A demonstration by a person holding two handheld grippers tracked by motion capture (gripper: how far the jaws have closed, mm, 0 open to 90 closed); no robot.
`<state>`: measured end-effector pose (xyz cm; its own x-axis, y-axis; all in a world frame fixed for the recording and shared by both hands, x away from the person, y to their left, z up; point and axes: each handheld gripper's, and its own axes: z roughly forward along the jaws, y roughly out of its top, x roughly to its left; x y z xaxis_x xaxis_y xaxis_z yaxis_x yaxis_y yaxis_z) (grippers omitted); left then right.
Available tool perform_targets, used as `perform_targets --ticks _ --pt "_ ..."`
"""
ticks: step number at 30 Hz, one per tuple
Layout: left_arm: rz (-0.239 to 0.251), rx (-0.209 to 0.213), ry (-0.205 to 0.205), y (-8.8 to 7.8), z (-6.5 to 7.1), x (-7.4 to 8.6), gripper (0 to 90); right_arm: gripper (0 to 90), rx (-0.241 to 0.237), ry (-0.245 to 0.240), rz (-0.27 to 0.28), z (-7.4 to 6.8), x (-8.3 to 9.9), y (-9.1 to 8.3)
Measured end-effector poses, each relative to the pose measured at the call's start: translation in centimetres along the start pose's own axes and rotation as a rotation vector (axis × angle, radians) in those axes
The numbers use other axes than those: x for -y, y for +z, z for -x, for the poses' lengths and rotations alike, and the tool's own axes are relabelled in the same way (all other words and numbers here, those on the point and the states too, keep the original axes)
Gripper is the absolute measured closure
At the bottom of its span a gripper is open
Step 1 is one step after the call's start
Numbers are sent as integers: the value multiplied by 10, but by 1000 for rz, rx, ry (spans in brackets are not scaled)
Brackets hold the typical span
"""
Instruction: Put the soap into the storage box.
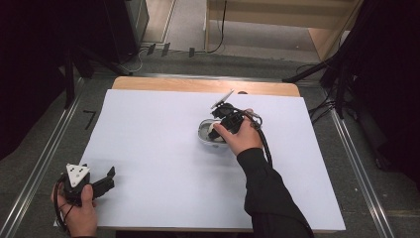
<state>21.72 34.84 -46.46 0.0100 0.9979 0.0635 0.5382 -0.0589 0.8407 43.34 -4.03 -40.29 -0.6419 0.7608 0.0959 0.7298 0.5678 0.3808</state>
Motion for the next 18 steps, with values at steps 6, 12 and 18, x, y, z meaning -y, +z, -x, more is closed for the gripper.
perform_targets --ticks 6,12,18 --pt "1 1 -2 0 0 0 141 250 3 0 -9 1 2 5" --pt "0 0 -1 0 0 0 141 242 -16 14 4 3 3 2" --pt "0 0 -3 0 0 0 141 184 -5 12 34 2 4 -4"
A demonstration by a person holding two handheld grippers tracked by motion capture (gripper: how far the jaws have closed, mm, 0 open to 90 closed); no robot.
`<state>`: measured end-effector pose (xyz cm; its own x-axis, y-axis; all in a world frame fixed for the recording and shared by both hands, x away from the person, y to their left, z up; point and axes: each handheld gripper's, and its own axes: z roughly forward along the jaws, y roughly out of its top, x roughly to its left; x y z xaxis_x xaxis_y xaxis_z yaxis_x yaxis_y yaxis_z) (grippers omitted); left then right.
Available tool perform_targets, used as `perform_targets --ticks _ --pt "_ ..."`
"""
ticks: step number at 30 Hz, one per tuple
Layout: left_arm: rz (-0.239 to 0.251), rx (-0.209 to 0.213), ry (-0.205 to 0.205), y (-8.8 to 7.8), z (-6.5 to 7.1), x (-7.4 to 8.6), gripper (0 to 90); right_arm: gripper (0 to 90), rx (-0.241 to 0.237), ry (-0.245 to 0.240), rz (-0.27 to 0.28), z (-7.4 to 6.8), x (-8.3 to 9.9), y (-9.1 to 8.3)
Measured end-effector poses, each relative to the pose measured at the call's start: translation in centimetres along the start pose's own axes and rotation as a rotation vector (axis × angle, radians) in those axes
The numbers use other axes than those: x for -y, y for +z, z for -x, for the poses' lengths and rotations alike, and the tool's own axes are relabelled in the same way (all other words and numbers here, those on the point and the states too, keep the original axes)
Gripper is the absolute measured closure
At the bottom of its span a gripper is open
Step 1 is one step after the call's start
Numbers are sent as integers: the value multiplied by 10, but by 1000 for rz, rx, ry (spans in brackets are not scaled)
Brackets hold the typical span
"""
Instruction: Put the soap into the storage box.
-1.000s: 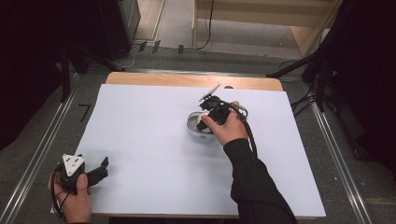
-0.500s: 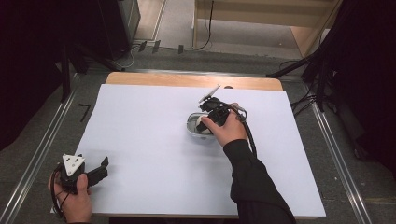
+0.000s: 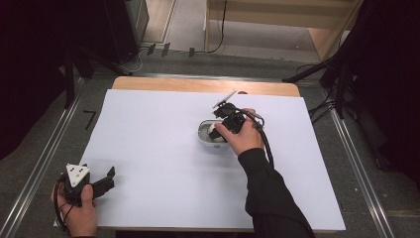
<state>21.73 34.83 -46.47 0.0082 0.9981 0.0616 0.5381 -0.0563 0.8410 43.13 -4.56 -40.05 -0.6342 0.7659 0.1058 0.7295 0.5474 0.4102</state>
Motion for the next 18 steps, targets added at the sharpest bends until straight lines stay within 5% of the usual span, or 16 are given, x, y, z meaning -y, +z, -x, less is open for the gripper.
perform_targets --ticks 18 --pt "-1 -1 2 0 0 0 141 129 19 30 46 5 16 -14"
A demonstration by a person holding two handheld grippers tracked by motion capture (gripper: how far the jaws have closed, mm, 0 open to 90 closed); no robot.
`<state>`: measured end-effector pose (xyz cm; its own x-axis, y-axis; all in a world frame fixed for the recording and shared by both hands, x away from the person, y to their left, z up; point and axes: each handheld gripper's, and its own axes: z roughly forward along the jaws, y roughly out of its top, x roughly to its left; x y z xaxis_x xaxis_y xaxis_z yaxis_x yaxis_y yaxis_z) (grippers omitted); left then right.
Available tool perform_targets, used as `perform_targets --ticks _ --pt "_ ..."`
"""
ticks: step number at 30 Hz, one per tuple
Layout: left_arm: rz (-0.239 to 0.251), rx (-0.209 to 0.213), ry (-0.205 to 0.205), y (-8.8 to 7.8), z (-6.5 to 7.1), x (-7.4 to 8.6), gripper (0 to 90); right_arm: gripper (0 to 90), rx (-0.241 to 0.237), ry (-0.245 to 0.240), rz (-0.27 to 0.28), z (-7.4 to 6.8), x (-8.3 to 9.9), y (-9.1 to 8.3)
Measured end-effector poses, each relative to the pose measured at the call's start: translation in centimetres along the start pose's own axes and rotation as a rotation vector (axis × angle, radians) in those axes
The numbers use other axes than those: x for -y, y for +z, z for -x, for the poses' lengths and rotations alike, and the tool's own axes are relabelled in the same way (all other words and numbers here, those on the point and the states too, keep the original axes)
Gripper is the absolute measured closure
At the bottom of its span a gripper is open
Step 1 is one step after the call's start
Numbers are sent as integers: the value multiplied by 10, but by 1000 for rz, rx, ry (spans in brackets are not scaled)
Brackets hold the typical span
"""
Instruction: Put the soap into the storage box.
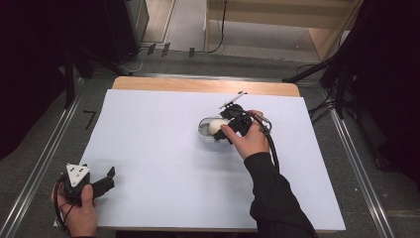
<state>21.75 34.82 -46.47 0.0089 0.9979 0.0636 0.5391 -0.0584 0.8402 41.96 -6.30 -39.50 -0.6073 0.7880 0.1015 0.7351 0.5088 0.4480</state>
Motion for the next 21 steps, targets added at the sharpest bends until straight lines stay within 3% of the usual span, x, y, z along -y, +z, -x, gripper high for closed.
perform_targets --ticks 21 --pt "1 -1 1 0 0 0 141 128 13 27 29 18 33 -19"
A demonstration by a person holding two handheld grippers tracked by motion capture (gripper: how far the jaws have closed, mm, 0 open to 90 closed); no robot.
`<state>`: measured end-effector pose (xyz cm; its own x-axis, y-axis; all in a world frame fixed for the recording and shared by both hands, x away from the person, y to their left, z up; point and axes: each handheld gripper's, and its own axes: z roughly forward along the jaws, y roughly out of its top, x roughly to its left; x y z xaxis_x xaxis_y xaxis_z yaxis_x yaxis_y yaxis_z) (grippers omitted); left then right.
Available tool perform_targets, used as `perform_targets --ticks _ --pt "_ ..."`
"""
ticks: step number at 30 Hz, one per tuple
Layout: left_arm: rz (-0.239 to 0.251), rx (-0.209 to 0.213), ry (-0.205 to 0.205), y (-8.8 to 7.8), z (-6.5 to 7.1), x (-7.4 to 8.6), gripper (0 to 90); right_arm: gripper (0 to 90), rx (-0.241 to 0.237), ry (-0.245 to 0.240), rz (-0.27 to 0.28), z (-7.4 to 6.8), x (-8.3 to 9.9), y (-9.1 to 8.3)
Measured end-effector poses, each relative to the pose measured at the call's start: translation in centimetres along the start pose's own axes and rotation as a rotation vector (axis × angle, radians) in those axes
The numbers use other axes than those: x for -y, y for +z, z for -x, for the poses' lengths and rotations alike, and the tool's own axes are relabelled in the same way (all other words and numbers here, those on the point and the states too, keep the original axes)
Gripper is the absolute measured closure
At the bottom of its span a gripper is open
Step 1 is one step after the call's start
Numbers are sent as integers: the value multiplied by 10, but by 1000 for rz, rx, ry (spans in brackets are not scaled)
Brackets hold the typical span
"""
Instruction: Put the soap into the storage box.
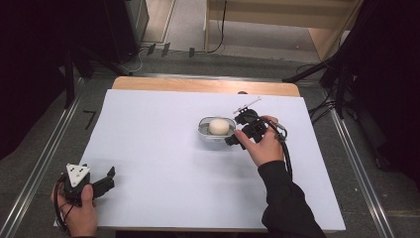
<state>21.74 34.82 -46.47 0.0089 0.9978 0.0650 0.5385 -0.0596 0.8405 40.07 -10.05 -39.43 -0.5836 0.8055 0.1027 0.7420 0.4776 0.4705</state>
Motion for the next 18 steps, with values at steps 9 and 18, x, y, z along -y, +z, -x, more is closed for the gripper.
perform_targets --ticks 9,18 --pt "-1 0 2 0 0 0 141 129 6 24 1 13 19 -4" --pt "1 -1 2 0 0 0 141 128 13 42 25 23 38 -10"
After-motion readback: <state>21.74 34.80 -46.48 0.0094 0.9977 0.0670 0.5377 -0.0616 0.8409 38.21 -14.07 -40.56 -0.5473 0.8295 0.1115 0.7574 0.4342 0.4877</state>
